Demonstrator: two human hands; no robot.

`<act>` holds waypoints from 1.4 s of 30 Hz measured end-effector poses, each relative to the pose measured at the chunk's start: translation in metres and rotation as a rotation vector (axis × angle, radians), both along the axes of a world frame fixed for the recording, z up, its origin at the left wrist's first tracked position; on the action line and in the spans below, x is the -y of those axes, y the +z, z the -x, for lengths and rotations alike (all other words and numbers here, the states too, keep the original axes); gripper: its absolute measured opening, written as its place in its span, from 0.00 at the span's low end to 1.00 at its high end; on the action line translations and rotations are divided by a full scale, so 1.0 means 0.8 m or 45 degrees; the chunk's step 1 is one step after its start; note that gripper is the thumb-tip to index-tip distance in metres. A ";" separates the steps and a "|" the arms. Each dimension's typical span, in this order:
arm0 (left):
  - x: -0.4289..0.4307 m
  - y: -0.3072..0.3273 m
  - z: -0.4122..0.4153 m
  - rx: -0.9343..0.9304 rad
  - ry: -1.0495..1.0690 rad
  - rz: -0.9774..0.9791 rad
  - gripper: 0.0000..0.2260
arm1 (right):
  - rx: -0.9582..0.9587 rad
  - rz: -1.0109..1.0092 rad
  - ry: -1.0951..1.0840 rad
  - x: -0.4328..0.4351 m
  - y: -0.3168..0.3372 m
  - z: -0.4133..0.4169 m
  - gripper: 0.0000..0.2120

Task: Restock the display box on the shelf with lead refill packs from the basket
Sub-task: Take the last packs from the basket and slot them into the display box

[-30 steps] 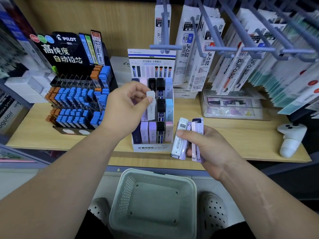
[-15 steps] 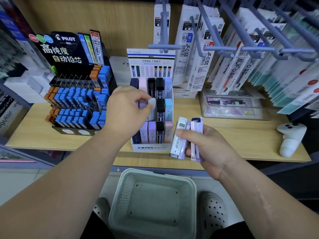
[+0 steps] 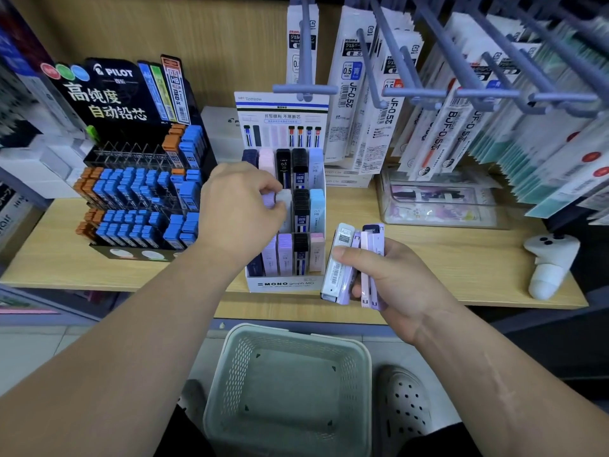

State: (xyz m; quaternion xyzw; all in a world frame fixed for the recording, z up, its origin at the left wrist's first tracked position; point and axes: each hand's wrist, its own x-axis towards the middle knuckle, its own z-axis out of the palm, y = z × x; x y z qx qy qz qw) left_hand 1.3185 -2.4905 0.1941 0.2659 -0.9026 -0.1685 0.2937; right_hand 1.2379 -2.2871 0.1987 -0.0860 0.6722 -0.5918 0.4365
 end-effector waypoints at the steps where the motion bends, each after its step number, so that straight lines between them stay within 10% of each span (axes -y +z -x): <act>1: 0.000 -0.001 0.000 0.008 -0.001 0.012 0.08 | -0.001 0.002 0.001 0.001 -0.001 -0.001 0.05; 6: -0.019 0.014 -0.006 -0.120 -0.090 -0.104 0.07 | 0.010 0.003 -0.026 0.003 -0.002 -0.001 0.06; 12: -0.073 0.029 -0.013 0.033 -0.297 -1.258 0.04 | -0.050 0.055 -0.020 0.008 0.002 -0.006 0.11; 42: -0.041 0.035 -0.018 -0.474 -0.391 -1.750 0.06 | -0.010 0.059 -0.052 0.010 0.011 -0.009 0.08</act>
